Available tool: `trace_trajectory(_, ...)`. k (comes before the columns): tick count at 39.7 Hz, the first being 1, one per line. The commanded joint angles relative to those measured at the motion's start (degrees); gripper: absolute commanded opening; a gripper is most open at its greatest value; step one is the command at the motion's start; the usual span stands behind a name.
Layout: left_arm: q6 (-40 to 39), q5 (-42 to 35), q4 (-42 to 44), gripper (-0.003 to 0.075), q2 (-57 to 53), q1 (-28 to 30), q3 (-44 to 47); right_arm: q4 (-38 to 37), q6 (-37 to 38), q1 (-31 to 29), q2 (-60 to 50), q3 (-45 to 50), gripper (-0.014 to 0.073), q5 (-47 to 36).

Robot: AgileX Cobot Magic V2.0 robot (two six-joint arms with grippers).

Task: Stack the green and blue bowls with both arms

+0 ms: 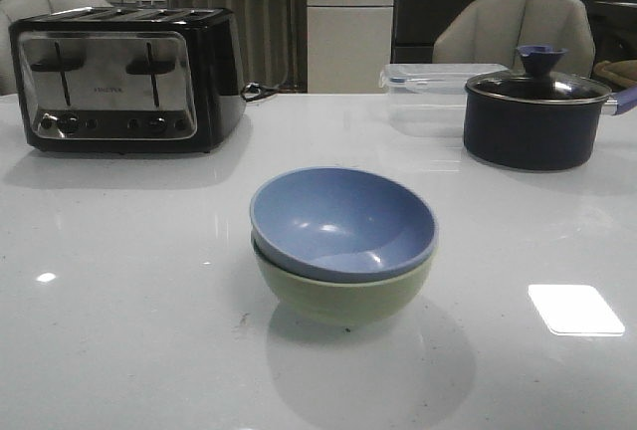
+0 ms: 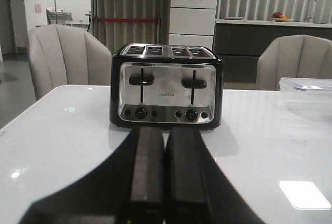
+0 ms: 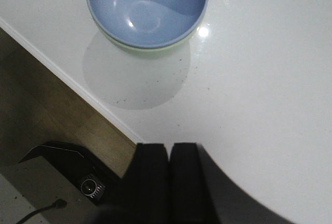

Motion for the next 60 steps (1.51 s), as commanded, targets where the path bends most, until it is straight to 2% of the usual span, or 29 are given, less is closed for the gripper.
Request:
trace_trajectory(1, 0.0, -4.9, 0.1, 0.0093, -1.2, 0.1, 0.3, -0.2, -0.2, -0.3, -0.6, -1.5, 0.0052, -3.1)
trace_trajectory(7, 0.0, -4.9, 0.1, 0.0093, -1.2, 0.1, 0.3, 0.0, -0.2, -2.0, -4.6, -0.5, 0.0052, -3.2)
trace_trajectory(12, 0.0, -4.9, 0.1, 0.0093, -1.2, 0.1, 0.3, 0.0, -0.2, -9.4, -11.7, 2.5, 0.0052, -6.0)
trace_trajectory(16, 0.0, -4.9, 0.1, 0.0093, -1.2, 0.1, 0.3, -0.3, -0.2, -16.9, -19.7, 7.1, 0.0052, -11.7)
trace_trajectory(21, 0.0, -4.9, 0.1, 0.0093, -1.2, 0.1, 0.3, -0.3, -0.2, -23.7, -28.2, 14.5, 0.0052, -21.1)
trace_trajectory(28, 0.0, -4.9, 0.1, 0.0093, -1.2, 0.1, 0.3, -0.3, -0.2, -29.0, -37.6, 24.4, 0.0052, -32.2)
trace_trajectory(37, 0.0, -4.9, 0.1, 0.0093, -1.2, 0.1, 0.3, -0.3, -0.2, -30.5, -45.5, 33.6, 0.0052, -36.7)
trace_trajectory(44, 0.0, -4.9, 0.1, 0.0093, -1.2, 0.1, 0.3, 0.5, -0.2, -30.5, -46.1, 37.4, 0.0052, -38.4)
trace_trajectory(55, 0.0, -4.9, 0.1, 0.0093, -1.2, 0.1, 0.3, 0.7, 0.0, -30.5, -46.1, 38.5, 0.0052, -41.7)
trace_trajectory(60, 0.0, -4.9, 0.1, 0.0093, -1.2, 0.1, 0.3, 0.2, 3.4, -30.4, -46.1, 38.5, 0.0052, -45.7)
